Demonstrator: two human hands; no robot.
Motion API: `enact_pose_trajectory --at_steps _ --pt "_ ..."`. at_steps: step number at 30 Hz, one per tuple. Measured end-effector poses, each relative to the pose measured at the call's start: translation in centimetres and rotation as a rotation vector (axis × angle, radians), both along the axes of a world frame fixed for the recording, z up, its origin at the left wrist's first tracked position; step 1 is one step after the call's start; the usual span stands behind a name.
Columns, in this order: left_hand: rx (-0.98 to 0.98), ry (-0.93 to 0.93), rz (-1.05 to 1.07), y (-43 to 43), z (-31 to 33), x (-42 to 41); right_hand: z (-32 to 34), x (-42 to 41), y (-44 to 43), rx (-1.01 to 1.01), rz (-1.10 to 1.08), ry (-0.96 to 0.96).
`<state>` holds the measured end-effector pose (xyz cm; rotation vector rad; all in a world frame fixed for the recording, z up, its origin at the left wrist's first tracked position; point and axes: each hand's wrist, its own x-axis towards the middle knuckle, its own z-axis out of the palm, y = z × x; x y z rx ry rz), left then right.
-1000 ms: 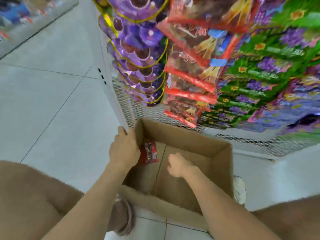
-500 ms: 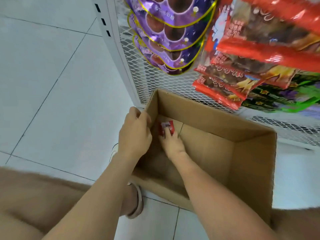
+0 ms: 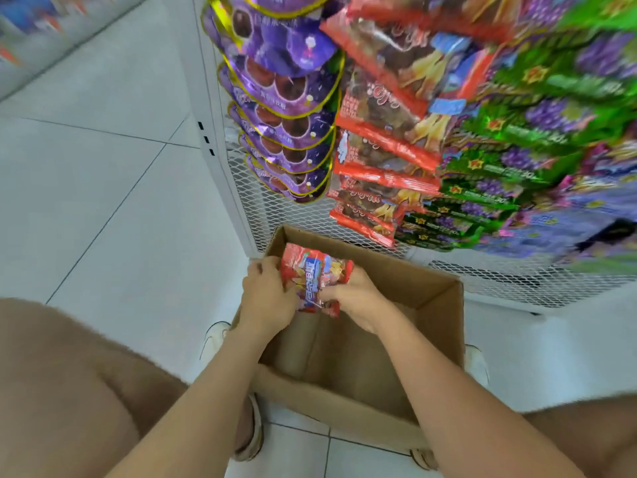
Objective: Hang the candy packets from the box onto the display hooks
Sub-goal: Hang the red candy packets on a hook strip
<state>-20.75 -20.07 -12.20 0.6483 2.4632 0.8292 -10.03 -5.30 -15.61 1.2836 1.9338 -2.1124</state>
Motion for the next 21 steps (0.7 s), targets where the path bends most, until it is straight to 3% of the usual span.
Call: enact_pose_trajectory --at_steps 4,7,12,21 --pt "0.362 -0.433 0.151 0.9 4.5 1.3 7.1 3.5 0.8 -0.222 -0.06 0.237" --pt "0.542 -0.554 0.076 1.2 8.8 1.8 11.5 6.5 1.9 -0.058 0.029 0.242" --pt "0.616 -0.534 -0.13 1.4 15.0 2.3 18.1 9.6 2.5 0.326 0.238 0.193" --pt "0.787 -0.309 -0.262 2.9 30.2 3.3 30.8 9.0 -1.0 0.695 -0.18 0.657"
